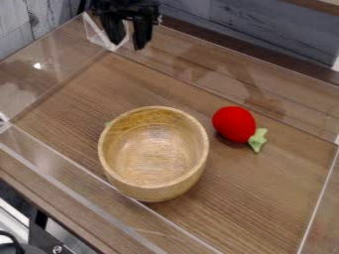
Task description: Move the red object to the right side of the table
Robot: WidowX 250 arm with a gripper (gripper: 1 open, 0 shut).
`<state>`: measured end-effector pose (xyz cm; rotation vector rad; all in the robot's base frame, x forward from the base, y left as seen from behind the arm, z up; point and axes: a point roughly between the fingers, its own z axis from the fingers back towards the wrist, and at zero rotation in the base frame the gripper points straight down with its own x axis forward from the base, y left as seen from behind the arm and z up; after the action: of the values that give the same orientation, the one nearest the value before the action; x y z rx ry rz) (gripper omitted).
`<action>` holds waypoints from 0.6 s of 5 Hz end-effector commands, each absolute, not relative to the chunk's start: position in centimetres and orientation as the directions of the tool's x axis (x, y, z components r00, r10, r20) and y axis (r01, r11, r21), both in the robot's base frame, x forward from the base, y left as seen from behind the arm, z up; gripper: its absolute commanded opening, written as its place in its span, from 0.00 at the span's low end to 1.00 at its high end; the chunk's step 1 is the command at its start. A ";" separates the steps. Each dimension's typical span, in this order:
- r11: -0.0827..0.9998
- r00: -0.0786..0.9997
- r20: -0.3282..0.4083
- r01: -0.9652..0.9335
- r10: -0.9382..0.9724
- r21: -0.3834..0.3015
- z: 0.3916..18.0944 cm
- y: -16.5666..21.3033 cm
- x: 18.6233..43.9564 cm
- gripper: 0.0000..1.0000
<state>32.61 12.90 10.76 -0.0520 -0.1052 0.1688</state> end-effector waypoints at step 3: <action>0.966 0.951 0.171 -0.254 0.257 -0.038 14.0 15.5 31.4 1.00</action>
<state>31.28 15.17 11.62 -0.0460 -0.1055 0.2584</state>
